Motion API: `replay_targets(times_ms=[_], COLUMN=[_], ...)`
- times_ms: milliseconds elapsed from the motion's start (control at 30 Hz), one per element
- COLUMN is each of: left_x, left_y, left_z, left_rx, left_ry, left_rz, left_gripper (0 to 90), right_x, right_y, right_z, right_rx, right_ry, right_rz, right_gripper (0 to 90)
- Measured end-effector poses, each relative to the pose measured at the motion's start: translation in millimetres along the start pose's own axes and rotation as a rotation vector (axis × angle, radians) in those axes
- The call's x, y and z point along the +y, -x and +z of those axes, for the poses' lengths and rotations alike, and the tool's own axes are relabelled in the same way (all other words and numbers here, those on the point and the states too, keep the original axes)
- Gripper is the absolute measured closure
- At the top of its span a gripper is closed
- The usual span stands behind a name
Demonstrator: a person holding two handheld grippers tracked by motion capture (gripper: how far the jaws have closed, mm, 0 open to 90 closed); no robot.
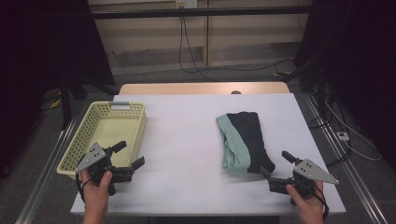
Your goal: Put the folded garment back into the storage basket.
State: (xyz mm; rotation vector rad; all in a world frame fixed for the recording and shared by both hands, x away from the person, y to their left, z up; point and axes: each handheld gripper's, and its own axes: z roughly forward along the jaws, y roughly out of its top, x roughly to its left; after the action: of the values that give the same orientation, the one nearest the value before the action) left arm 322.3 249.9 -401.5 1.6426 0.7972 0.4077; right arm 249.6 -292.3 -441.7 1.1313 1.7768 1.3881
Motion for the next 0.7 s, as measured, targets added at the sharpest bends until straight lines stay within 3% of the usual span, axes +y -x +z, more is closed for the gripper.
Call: replay_targets(times_ms=[333,700], left_x=[10.3,31.2], left_y=[9.0,28.4], left_z=[7.5,32.0], left_rx=[-0.021,-0.077], left_ry=[-0.003,-0.006], left_rz=[-0.007,-0.006], left_gripper=[3.0,3.0], right_x=[1.3,2.7], right_y=[0.1,-0.9], right_z=[1.8,1.7], right_rx=[0.009,0.015], right_ry=[0.001,0.005], right_rz=[-0.001,0.000], right_gripper=[3.2,3.1])
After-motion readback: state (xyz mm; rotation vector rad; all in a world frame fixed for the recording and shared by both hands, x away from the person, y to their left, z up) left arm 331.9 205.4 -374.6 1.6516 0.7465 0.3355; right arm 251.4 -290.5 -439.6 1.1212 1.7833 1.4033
